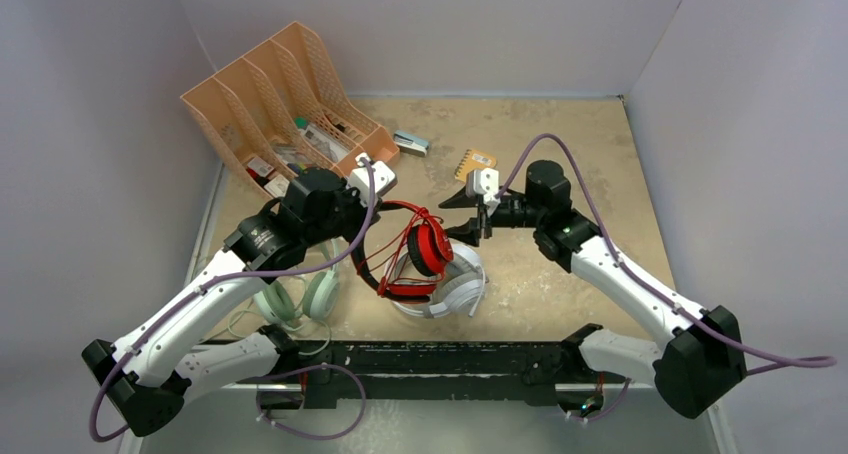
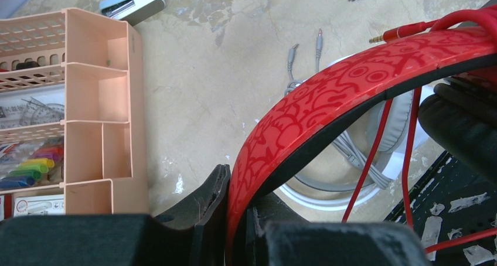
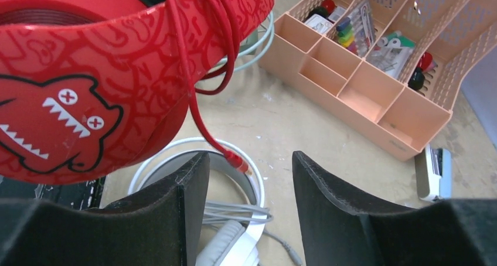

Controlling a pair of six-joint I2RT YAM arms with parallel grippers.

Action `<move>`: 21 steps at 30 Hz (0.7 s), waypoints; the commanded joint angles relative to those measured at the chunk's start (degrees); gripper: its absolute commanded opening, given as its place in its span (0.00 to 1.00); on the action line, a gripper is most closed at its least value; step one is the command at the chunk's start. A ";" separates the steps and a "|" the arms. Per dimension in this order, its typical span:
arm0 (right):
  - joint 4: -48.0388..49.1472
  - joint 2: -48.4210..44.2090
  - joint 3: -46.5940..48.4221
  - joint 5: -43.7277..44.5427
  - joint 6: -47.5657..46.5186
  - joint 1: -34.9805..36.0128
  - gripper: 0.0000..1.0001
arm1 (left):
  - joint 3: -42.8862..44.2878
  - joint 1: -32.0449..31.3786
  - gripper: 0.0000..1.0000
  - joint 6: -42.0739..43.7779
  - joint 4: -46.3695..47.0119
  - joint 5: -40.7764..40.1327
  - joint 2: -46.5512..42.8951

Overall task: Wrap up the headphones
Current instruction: Wrap the headphones cable around the headphones.

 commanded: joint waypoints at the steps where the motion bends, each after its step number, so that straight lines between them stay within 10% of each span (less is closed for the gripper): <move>1: 8.30 0.10 0.81 -0.71 3.58 0.71 0.54 | 0.46 0.10 0.00 -1.48 4.60 0.59 -1.62; 9: 9.16 -1.86 -0.28 -1.59 7.72 0.68 0.02 | 0.15 0.08 0.00 -1.19 4.46 -0.08 -1.51; 21: -5.99 -6.57 4.89 8.25 13.57 -3.51 0.00 | -0.08 0.08 0.00 -1.38 3.40 -4.92 -2.37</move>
